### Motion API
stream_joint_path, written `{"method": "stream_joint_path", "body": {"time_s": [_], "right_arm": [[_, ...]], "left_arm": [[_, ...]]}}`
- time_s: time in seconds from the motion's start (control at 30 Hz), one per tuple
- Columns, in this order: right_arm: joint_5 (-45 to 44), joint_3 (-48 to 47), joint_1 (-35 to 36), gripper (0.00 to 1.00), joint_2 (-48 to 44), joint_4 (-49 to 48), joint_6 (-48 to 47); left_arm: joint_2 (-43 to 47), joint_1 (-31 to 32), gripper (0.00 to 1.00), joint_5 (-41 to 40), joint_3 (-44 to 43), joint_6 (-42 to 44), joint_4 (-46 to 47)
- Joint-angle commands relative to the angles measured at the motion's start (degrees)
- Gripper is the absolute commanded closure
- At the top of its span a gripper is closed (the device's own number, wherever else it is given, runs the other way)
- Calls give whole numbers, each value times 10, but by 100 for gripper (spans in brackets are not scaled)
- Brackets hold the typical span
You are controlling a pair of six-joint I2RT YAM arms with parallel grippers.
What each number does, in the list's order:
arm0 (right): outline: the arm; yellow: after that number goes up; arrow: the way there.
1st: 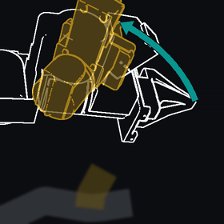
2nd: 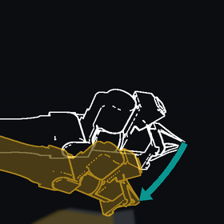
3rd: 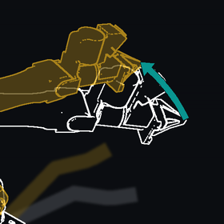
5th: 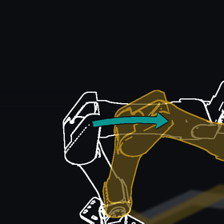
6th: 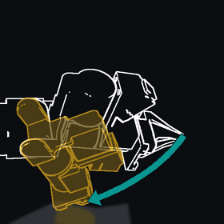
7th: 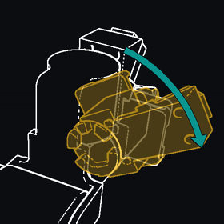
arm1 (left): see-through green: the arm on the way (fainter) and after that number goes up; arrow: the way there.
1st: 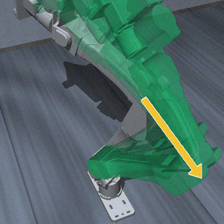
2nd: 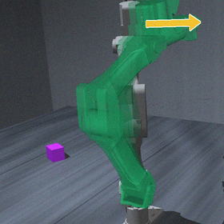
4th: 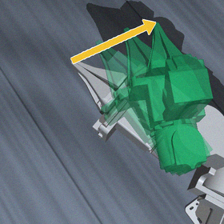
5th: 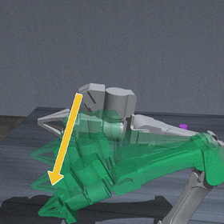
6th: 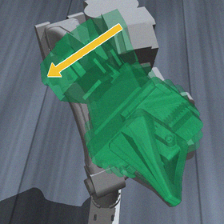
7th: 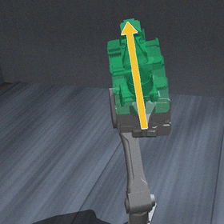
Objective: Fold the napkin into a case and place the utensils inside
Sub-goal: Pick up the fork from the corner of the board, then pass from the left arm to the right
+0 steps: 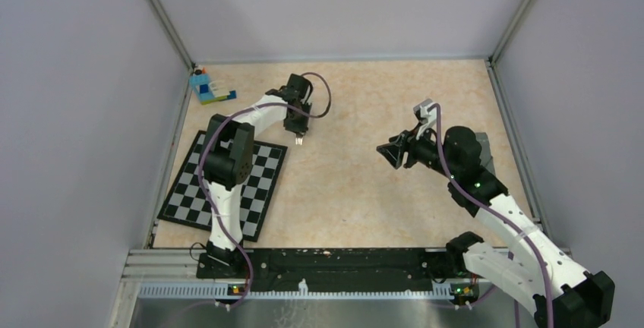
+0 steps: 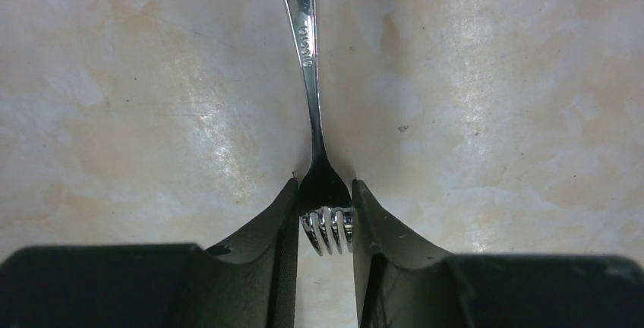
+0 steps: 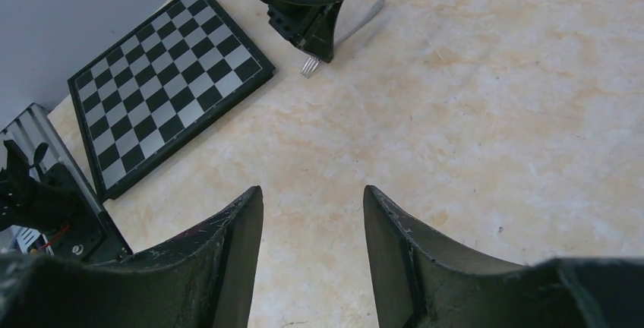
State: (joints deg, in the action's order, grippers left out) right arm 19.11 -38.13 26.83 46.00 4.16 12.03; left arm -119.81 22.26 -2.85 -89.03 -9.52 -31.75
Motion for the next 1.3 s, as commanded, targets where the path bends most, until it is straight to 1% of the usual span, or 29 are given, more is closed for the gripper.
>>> {"method": "stream_joint_path", "body": {"time_s": [0.0,0.1,0.2,0.33,0.43,0.5,0.6,0.63,0.67,0.77,0.8,0.87,0.93,1.1,1.27], "right_arm": [[-10,7,0,50,-11,-10,-17],[-31,12,1,52,-8,-4,-45],[-11,32,0,53,-11,-20,-98],[70,48,4,54,1,-66,-179],[153,51,28,54,9,-99,-249],[182,47,73,53,5,-100,-330],[205,49,160,52,-10,-48,-546],[202,50,181,51,-13,-22,-614],[199,50,191,49,-14,-16,-659],[187,18,193,48,30,9,-724],[194,-1,194,48,63,41,-765],[196,-42,198,51,114,97,-809],[191,-62,201,51,151,112,-834],[175,-84,202,50,218,107,-868],[160,-93,209,52,257,80,-868]], "left_arm": [[12,-3,73,24,-5,-7,-10],[41,-3,77,74,0,-6,-20],[82,-9,80,166,20,-5,-22],[145,-11,83,307,68,-2,-28],[198,-11,84,435,139,-11,-3],[234,-11,85,520,198,-28,37],[285,-9,85,598,281,-57,96],[297,-8,85,611,299,-62,105],[308,-5,85,623,312,-63,111],[336,2,85,640,337,-55,109],[344,4,85,649,346,-54,112],[355,6,85,663,359,-51,113],[362,7,85,671,367,-45,110],[372,10,86,672,379,-32,100],[370,18,86,674,383,-29,98]]}}
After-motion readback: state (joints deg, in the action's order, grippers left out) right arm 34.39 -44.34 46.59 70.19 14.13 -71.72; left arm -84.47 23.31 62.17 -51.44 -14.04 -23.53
